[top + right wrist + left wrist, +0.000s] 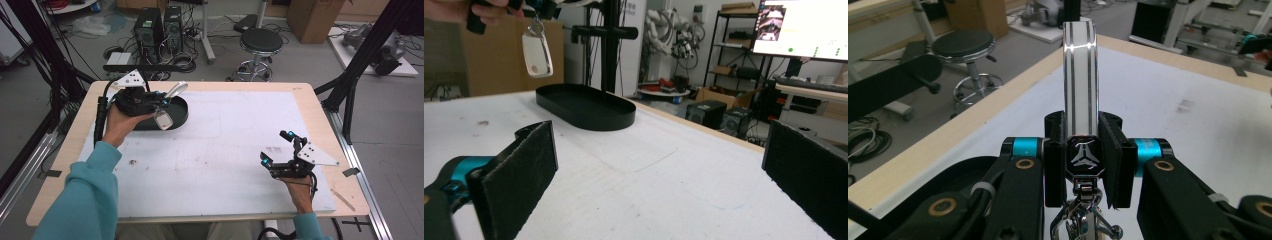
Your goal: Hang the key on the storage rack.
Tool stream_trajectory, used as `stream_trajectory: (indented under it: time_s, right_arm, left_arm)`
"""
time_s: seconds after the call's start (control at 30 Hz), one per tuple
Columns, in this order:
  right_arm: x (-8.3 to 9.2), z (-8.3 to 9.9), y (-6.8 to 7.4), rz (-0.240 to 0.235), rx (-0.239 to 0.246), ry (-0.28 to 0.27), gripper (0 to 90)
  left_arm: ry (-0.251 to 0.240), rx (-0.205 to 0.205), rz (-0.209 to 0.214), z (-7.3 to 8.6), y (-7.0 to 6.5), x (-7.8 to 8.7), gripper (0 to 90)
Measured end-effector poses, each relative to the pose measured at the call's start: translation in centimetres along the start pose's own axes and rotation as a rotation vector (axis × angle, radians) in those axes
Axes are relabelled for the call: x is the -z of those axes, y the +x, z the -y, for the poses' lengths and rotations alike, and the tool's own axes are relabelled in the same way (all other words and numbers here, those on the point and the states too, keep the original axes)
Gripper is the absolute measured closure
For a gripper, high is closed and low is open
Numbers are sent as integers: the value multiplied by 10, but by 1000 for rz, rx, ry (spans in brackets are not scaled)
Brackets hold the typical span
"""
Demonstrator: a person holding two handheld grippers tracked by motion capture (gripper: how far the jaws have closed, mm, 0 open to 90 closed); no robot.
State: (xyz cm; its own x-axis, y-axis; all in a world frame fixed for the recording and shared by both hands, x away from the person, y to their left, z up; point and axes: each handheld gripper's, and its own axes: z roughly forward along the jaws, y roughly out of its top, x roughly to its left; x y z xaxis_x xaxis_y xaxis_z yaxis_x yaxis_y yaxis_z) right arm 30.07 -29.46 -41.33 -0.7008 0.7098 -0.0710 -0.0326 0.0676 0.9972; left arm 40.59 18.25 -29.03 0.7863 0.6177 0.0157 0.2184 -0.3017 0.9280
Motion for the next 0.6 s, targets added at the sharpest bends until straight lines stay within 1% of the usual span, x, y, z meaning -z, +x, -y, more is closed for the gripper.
stream_trajectory:
  time_s: [0.03, 0.1, 0.23, 0.3, 0.43, 0.5, 0.6]
  right_arm:
    - [0, 1, -1, 7, 0, -3, 5]
    - [1, 5, -2, 13, -15, 0, 5]
    - [2, 12, -5, 35, -21, 3, 5]
    - [4, 15, -4, 62, -22, -6, 5]
    - [7, 20, -6, 91, -30, -15, 5]
    - [8, 23, -6, 103, -39, -12, 5]
    - [10, 27, -7, 109, -42, -14, 6]
  left_arm:
    - [-4, 4, -7, 0, 1, -1, 742]
    - [-6, 5, -29, 1, 4, -2, 742]
    - [-6, 15, -61, 4, 9, -6, 742]
    - [-8, 27, -69, 5, 10, -7, 743]
    - [-2, 24, -92, 6, 10, -13, 743]
    - [-8, 35, -108, 7, 12, -15, 742]
    - [-20, 67, -128, 8, 16, -17, 742]
